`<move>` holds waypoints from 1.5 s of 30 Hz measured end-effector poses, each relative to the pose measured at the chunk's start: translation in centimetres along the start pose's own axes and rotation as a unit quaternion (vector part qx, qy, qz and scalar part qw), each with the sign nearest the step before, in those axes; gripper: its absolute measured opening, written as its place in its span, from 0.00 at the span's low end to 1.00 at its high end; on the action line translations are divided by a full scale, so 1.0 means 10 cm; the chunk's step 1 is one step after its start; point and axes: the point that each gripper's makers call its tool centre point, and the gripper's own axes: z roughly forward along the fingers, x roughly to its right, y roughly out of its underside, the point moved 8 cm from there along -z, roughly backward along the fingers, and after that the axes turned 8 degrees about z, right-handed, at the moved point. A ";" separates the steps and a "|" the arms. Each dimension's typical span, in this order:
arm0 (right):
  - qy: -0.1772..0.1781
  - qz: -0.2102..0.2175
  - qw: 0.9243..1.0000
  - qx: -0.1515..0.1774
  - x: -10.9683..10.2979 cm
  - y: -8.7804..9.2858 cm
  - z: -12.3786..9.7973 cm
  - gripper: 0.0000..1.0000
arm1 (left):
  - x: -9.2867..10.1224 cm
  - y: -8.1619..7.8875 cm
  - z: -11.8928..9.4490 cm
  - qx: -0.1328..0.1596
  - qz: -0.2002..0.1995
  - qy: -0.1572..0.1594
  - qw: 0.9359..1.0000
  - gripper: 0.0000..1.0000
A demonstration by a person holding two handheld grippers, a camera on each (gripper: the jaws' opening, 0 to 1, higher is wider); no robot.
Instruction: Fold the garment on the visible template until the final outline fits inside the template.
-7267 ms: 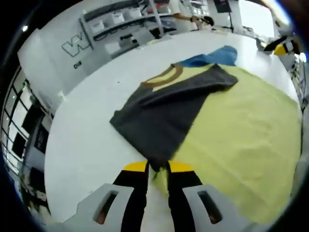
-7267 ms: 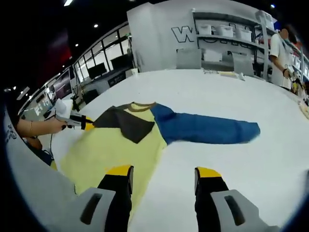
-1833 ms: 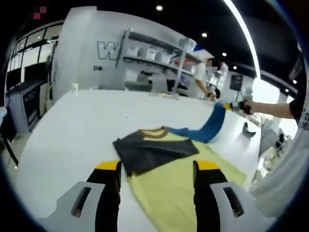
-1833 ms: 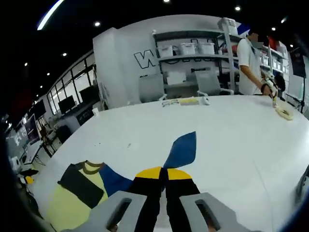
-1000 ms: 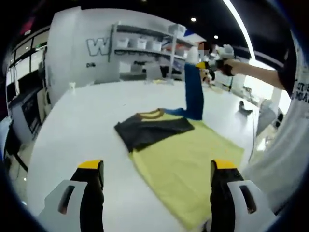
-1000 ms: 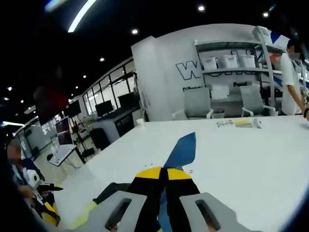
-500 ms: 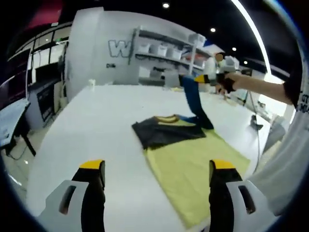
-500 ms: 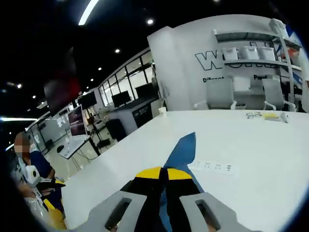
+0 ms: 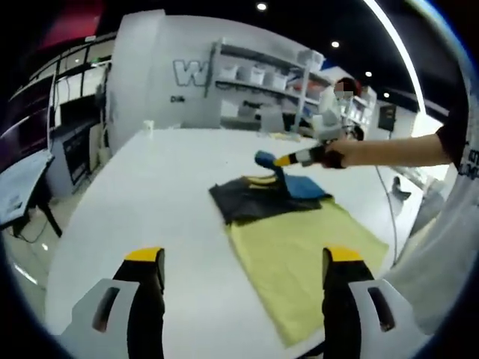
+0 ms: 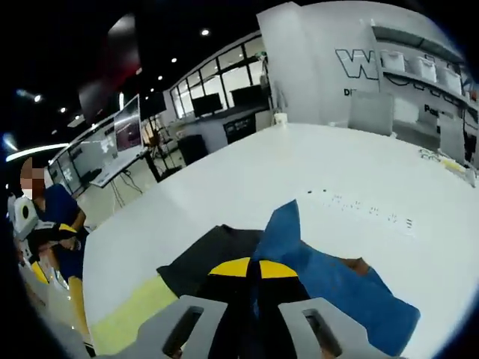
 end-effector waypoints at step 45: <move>-0.086 -0.190 0.972 -0.110 -0.65 0.29 0.53 0.13 | 0.09 0.00 -0.35 0.004 -0.042 -0.041 0.998 0.77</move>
